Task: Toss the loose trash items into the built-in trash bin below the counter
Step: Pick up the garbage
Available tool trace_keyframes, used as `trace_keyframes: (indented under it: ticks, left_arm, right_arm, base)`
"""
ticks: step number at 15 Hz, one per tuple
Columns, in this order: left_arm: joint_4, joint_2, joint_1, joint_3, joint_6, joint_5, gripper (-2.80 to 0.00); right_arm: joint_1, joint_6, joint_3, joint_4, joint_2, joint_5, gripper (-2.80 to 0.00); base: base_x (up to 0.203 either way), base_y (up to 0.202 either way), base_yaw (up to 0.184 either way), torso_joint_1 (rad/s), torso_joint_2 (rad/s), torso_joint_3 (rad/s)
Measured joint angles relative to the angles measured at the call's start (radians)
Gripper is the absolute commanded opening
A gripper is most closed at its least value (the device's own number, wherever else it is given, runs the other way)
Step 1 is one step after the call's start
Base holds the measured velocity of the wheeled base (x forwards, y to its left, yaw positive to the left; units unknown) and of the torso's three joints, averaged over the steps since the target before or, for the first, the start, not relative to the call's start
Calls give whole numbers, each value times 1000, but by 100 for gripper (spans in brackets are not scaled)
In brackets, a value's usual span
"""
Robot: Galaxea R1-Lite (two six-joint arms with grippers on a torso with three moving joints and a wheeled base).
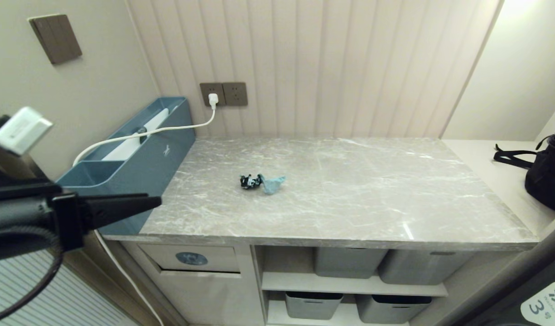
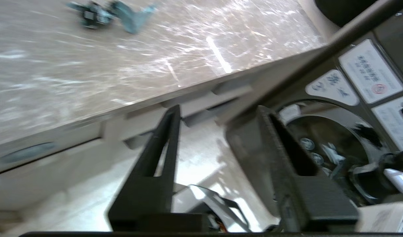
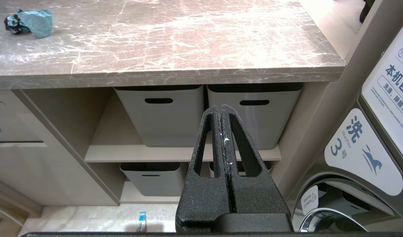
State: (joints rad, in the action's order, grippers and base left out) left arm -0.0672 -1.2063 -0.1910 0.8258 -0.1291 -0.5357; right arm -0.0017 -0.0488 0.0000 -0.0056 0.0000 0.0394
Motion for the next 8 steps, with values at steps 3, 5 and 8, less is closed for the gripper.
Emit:
trace_keyframes:
  ticks: [3,5,8]
  left_arm:
    - [3,-233,-85,169,-30,51,0]
    - [0,-400,-119,298,-27,145,0]
    - [-37,-661,-144,530,-18,309,0]
  right_arm:
    - [0,0,0,0,0,-1,-280]
    - [0,0,0,0,0,0,-280]
    - [0,0,0,0,0,0,-280]
  base:
    - [0,0,0,0,0,0]
    - [0,0,0,0,0,0]
    - [0,0,0,0,0,0]
